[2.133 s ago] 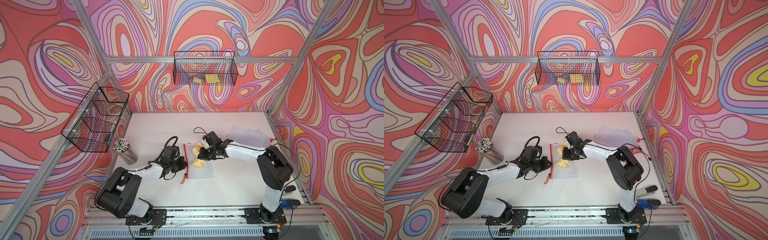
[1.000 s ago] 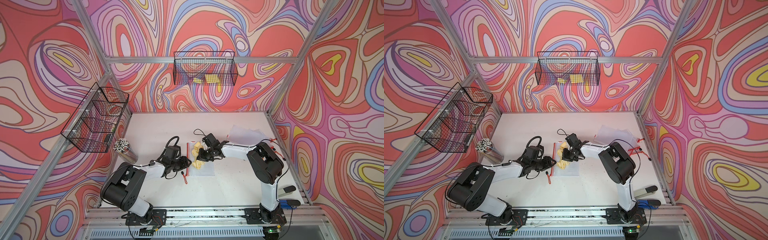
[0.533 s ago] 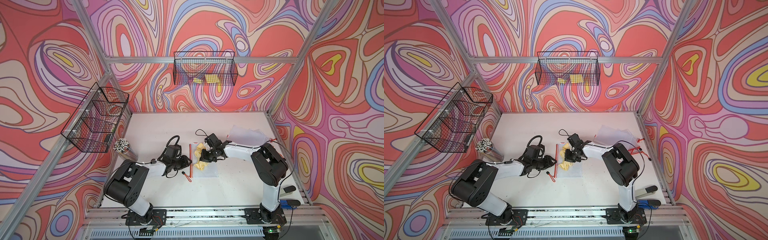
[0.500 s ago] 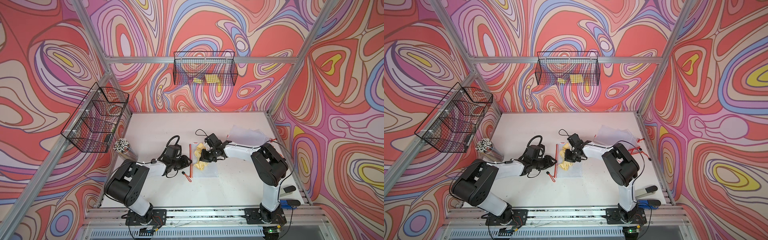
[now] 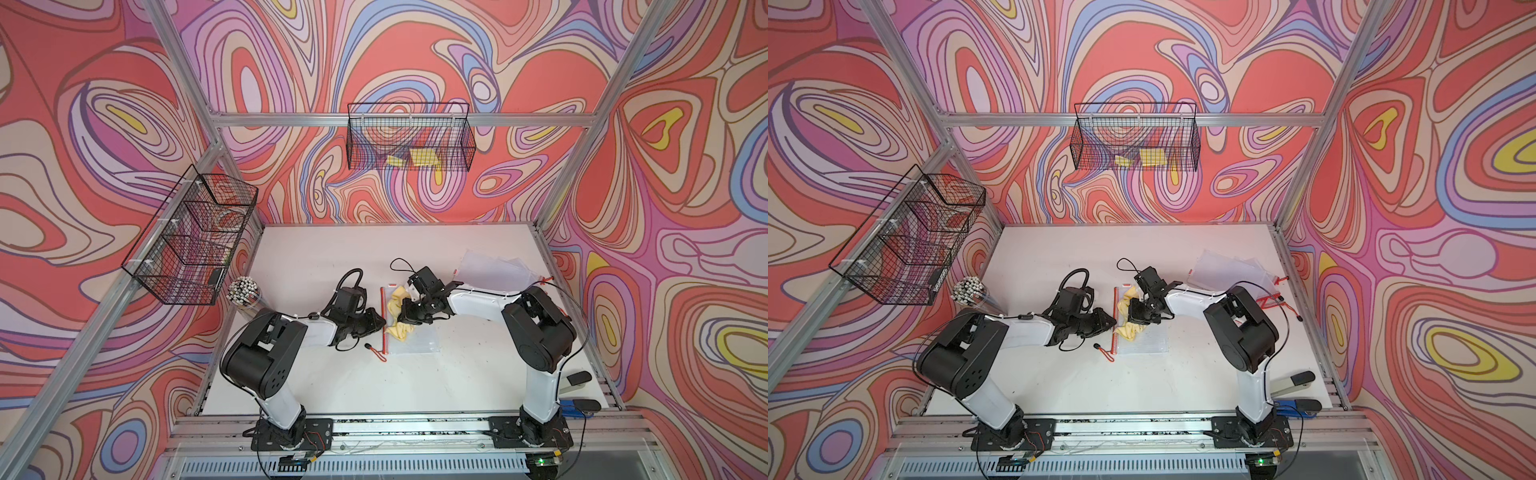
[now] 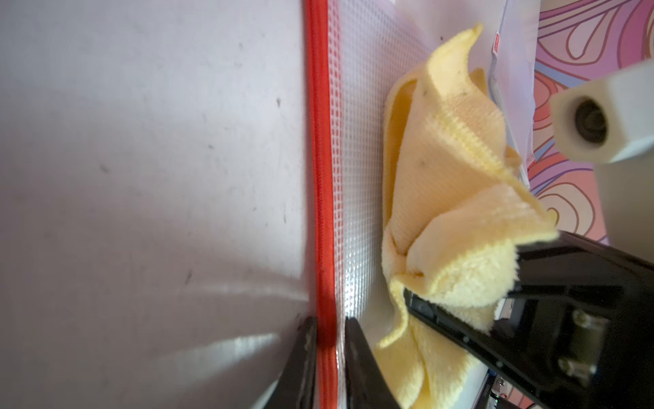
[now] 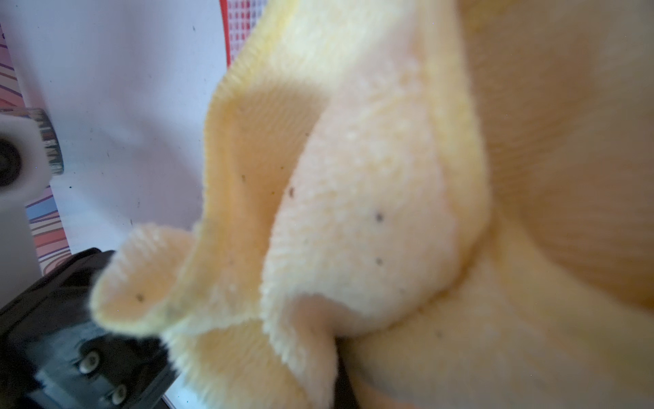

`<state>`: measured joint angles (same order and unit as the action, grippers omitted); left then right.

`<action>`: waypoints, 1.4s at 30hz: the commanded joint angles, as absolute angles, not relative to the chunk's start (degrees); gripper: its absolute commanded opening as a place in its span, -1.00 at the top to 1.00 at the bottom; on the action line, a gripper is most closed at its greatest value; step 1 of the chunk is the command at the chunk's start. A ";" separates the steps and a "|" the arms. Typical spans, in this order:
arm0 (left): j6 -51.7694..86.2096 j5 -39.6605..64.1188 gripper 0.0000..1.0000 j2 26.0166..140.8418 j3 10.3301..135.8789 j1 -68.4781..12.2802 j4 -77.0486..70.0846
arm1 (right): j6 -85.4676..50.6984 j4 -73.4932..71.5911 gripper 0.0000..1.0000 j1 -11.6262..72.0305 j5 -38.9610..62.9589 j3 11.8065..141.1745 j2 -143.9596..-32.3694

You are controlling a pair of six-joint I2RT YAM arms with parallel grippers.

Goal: Wipe the document bag
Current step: Wipe the dirt from the document bag.

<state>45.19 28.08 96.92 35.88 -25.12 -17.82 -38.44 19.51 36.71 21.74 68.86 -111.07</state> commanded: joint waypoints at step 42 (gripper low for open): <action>42.38 22.82 1.00 95.97 33.31 -25.40 -5.32 | -35.36 20.27 1.00 31.05 20.65 78.44 -117.51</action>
<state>42.83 25.47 93.84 35.09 -25.30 -12.56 -35.62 19.66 24.69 20.32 73.36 -114.45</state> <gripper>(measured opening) 0.047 0.073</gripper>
